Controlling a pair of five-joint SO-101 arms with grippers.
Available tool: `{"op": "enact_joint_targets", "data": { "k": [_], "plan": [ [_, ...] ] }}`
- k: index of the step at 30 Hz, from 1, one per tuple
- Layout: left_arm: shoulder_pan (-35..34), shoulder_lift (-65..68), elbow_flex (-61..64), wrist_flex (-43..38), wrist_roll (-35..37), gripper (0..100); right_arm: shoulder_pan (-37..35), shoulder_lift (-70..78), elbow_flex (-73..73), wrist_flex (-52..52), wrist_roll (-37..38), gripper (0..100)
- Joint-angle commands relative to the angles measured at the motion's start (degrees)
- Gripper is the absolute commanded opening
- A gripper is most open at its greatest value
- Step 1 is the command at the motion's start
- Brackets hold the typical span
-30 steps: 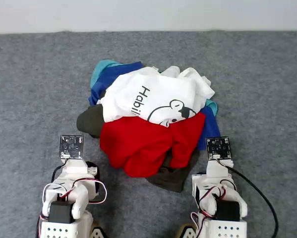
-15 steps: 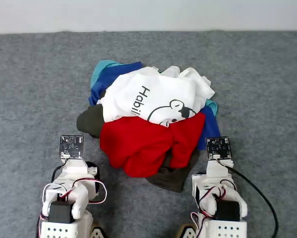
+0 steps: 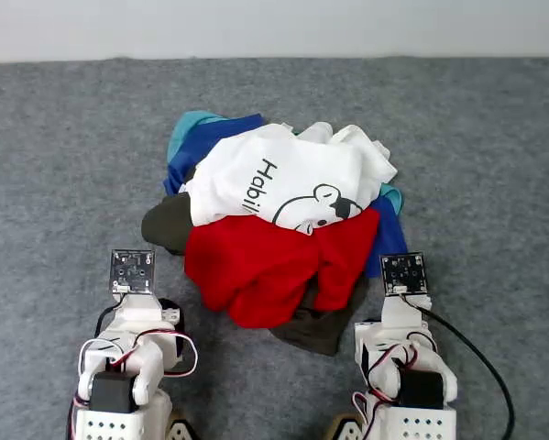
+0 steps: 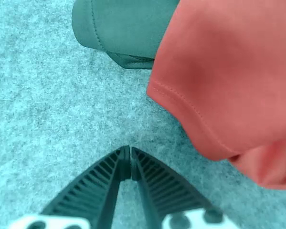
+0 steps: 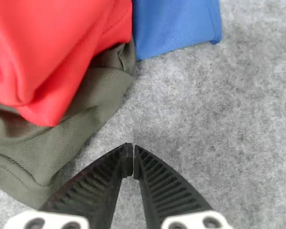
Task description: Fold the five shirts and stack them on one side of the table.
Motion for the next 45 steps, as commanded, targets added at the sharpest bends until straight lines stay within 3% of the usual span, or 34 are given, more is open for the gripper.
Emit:
{"op": "enact_joint_targets", "data": {
  "k": [1,7,15,21,27,29,35,42,45],
  "plan": [
    [0.2,-0.5,-0.5,0.3,-0.8,2,0.0,-0.5,0.8,0.1,0.6,0.9],
    [0.6,-0.5,-0.5,0.1,-0.8,2,0.0,-0.5,0.8,0.1,0.6,0.9],
    [-2.4,-0.5,-5.1,-7.7,-1.8,2,0.0,-0.5,0.8,0.1,0.6,0.9],
    [-4.7,-0.5,-12.2,-8.0,-28.2,8,0.0,-0.5,0.8,0.1,0.6,0.9],
    [-1.2,1.3,-20.5,-4.0,-30.9,12,0.0,-0.5,0.8,0.1,0.6,0.9],
    [2.1,4.8,-24.0,0.3,-32.0,12,0.0,-0.5,0.8,0.1,0.6,0.9],
    [7.6,25.9,-40.7,2.9,-32.0,11,0.0,-0.5,0.8,0.1,0.6,0.9],
    [14.0,53.5,-65.3,15.3,-34.0,13,0.0,-0.5,0.8,0.1,0.6,0.9],
    [15.6,61.3,-72.0,19.6,-34.3,22,0.0,-0.5,0.8,0.1,0.6,0.9]
  ]
}}
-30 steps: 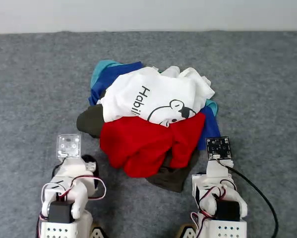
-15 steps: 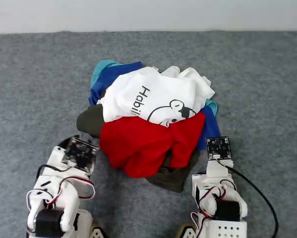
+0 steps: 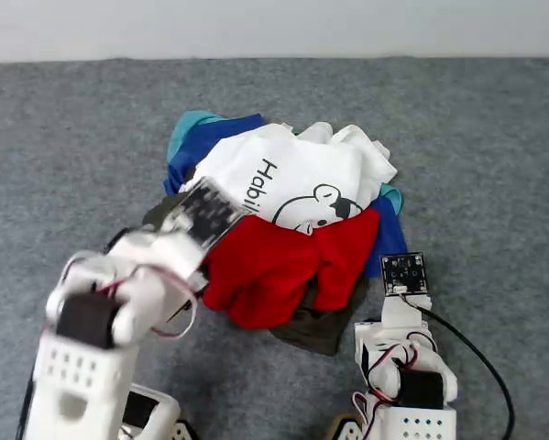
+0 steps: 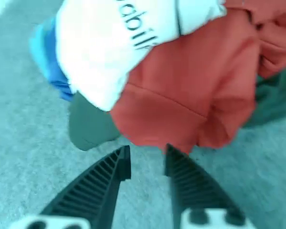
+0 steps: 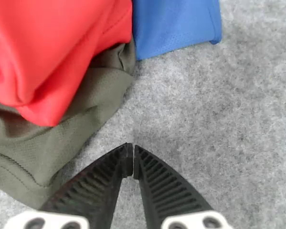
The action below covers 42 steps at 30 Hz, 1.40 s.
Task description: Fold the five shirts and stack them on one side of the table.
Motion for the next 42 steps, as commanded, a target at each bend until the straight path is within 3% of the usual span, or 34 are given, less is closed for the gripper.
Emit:
{"op": "enact_joint_targets", "data": {
  "k": [1,4,21,33,36,42],
  "plan": [
    [1.8,9.5,-10.2,4.7,-0.8,27,0.0,-0.5,0.8,0.1,0.6,0.9],
    [1.9,15.2,-15.3,6.5,-0.9,36,0.0,-0.5,0.8,0.1,0.6,0.9],
    [5.5,41.0,-25.8,-2.0,-2.6,36,0.0,-0.5,0.8,0.1,0.6,0.9],
    [6.7,60.7,-26.0,-16.4,8.0,36,0.0,-0.5,0.8,0.1,0.6,0.9],
    [6.9,62.8,-26.0,-18.5,8.9,28,0.0,-0.5,0.8,0.1,0.6,0.9],
    [6.9,62.7,-26.2,-21.0,8.7,1,0.0,-0.5,0.8,0.1,0.6,0.9]
  ]
}}
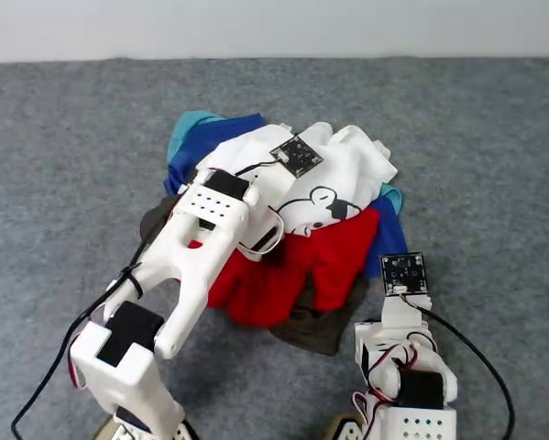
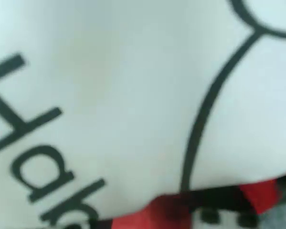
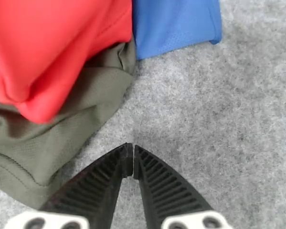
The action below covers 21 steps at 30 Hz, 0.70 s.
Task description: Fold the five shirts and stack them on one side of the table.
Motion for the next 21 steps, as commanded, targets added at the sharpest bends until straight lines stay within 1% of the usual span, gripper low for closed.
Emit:
{"op": "enact_joint_targets", "data": {
  "k": [1,6,13,17,21],
  "plan": [
    [-0.2,-1.6,-2.5,-1.8,0.3,2,0.0,-0.5,0.8,0.1,0.6,0.9],
    [-3.0,-11.0,-5.1,0.3,0.9,1,0.0,-0.5,0.8,0.1,0.6,0.9],
    [-10.8,-28.2,-6.7,-1.8,1.7,1,0.0,-0.5,0.8,0.1,0.6,0.9],
    [-18.0,-35.0,-6.7,-1.8,1.6,1,0.0,-0.5,0.8,0.1,0.6,0.9],
    [-27.5,-39.6,-6.7,-3.5,1.5,1,0.0,-0.5,0.8,0.1,0.6,0.9]
  ]
}}
